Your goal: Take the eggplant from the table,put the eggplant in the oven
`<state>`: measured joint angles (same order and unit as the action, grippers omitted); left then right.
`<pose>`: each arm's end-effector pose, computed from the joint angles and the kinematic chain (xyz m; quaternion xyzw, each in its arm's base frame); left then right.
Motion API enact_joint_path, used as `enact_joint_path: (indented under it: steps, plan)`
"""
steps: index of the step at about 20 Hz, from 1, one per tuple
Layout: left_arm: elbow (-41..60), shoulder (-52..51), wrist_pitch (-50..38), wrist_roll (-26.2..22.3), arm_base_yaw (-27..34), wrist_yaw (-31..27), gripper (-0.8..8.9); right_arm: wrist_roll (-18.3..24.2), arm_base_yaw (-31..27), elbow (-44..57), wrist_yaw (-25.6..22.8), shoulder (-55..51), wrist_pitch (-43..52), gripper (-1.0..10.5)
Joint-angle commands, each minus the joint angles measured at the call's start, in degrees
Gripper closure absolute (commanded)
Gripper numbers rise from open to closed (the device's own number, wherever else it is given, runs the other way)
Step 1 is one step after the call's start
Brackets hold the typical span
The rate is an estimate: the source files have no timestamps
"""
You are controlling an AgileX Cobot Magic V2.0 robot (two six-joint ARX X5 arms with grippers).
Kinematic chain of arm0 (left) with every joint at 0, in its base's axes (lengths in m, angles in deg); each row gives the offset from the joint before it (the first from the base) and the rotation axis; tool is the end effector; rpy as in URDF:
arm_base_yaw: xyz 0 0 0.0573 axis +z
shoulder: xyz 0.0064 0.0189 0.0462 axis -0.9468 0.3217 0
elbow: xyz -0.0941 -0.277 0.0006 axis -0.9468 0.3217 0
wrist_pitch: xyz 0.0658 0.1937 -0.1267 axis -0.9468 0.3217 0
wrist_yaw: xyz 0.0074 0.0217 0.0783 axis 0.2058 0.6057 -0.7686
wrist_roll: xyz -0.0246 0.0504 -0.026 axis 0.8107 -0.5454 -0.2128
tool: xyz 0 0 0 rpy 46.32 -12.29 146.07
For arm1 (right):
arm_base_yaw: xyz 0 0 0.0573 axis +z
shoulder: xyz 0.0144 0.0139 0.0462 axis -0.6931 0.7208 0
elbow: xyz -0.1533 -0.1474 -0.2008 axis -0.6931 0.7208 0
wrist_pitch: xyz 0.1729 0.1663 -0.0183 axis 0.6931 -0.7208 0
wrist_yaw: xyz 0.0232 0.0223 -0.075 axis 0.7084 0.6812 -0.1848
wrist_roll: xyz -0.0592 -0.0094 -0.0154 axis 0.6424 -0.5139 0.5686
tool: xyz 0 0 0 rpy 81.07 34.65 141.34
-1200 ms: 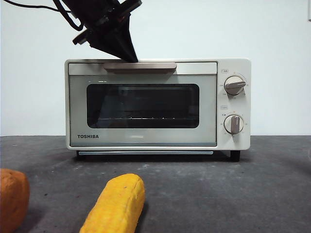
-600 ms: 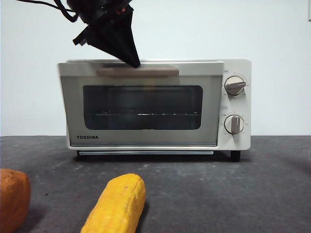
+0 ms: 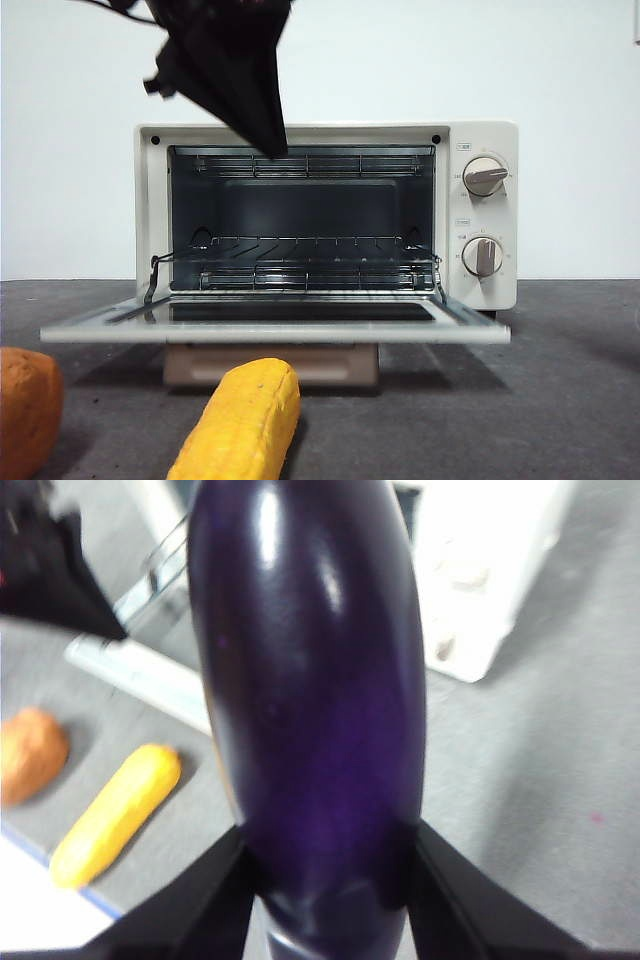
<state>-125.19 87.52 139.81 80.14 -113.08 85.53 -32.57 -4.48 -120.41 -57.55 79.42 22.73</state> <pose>0.2144 -0.2065 0.3247 0.1486 0.4879 -0.4255 0.7475 0.0510 0.0393 0.3533 -0.0301 0.3217 0.2683 0.9075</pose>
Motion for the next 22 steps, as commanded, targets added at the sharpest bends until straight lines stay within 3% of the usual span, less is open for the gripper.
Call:
enact_joint_path:
  steps: [1,4,7,12,16,19,22]
  plan:
    - [-0.98,-2.49,-0.74,1.79,1.11,-1.9,8.06,5.84,0.61,-1.09,0.26,3.37,0.79,9.4]
    - [0.5,-6.97,-1.14,2.32,3.74,-6.43,8.06,11.1,1.36,-1.09,0.04,9.33,1.07,9.4]
    - [5.73,-14.36,-3.04,3.37,8.59,-7.52,8.06,15.96,5.88,-1.09,-1.25,16.96,5.29,9.4]
    - [15.28,-28.26,-5.88,3.91,20.22,-7.69,8.06,23.93,15.63,-1.09,-14.51,30.08,18.01,9.4]
    - [16.66,-36.54,-4.76,3.52,30.88,-7.54,8.07,31.82,16.72,-1.11,-22.91,40.87,29.24,9.4]
    - [16.66,-41.03,-4.7,3.54,33.2,-7.45,8.07,40.22,16.22,-1.18,-28.5,47.67,39.43,9.4]
    - [16.66,-42.47,-4.52,3.52,33.2,-7.45,8.07,46.38,15.19,-2.49,-28.94,53.57,45.81,9.4]
